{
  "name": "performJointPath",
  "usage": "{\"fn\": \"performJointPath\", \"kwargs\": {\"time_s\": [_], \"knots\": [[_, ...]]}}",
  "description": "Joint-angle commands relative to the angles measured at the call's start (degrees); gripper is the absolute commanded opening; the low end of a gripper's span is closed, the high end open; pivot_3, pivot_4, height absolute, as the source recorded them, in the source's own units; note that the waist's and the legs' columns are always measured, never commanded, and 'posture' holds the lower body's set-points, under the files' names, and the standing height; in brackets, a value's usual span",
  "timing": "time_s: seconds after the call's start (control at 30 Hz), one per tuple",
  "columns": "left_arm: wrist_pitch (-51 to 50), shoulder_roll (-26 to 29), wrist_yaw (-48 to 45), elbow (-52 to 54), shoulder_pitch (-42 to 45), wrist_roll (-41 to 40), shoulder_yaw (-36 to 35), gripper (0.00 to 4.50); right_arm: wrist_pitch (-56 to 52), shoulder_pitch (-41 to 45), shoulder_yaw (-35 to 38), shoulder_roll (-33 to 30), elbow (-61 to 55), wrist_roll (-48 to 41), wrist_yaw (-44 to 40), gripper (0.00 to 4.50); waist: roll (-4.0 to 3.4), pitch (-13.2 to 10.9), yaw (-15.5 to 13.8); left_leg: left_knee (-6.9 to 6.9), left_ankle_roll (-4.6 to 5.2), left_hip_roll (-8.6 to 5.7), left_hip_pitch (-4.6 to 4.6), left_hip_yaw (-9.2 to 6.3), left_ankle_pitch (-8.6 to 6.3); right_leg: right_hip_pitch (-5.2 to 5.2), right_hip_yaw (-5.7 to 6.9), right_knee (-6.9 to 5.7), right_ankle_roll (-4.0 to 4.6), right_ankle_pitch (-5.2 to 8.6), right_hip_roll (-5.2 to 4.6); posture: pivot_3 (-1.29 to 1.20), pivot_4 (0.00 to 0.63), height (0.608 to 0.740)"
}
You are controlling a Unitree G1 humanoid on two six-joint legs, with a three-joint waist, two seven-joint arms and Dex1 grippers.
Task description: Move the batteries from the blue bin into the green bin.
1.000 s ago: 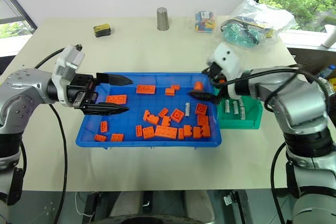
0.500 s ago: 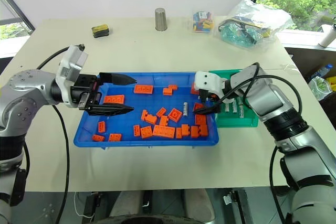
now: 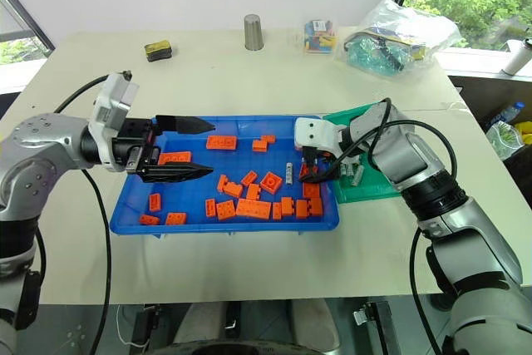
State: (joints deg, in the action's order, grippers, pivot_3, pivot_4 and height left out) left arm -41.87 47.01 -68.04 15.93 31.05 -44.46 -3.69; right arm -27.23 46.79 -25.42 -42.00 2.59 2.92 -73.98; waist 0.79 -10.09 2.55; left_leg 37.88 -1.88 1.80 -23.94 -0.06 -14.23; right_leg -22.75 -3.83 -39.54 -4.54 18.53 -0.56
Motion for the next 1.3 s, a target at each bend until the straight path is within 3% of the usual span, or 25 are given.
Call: {"fn": "performJointPath", "kwargs": {"time_s": [0.03,0.33,0.73,1.3], "knots": [[1.13,0.44,0.20,0.61,-0.03,-0.22,-1.96,4.50,-0.24,0.41,1.71,-0.98,-2.61,-0.22,-0.36,4.44,0.00,0.00,-0.12,0.01,0.00,-0.01,-0.01,0.00,0.00,0.00,0.00,0.00,0.00,0.00,-0.01,0.00,0.150,0.740],[1.89,-0.28,0.10,-0.26,0.77,0.07,-1.12,4.50,-4.34,1.35,2.62,-0.36,-4.10,-1.67,-0.62,4.44,0.00,-0.01,-0.15,0.04,0.00,-0.04,-0.06,-0.04,0.00,0.01,0.02,0.05,0.00,0.00,-0.04,0.00,0.150,0.740],[1.18,0.25,-0.42,-0.51,1.90,-0.11,-1.02,4.50,-2.98,2.20,-1.98,3.52,1.06,3.02,1.60,4.44,0.00,-0.01,-0.13,0.04,0.00,-0.04,-0.07,-0.04,0.00,0.00,0.03,0.05,-0.01,0.00,-0.01,0.00,0.150,0.740],[1.36,0.27,0.23,-1.35,2.54,-0.02,-1.57,4.50,-0.46,2.43,-5.53,4.53,3.61,6.15,-2.16,4.44,0.00,-0.01,-0.28,0.04,0.00,-0.07,-0.09,-0.07,0.00,0.03,0.09,0.07,-0.01,0.00,-0.02,0.00,0.150,0.740]]}}
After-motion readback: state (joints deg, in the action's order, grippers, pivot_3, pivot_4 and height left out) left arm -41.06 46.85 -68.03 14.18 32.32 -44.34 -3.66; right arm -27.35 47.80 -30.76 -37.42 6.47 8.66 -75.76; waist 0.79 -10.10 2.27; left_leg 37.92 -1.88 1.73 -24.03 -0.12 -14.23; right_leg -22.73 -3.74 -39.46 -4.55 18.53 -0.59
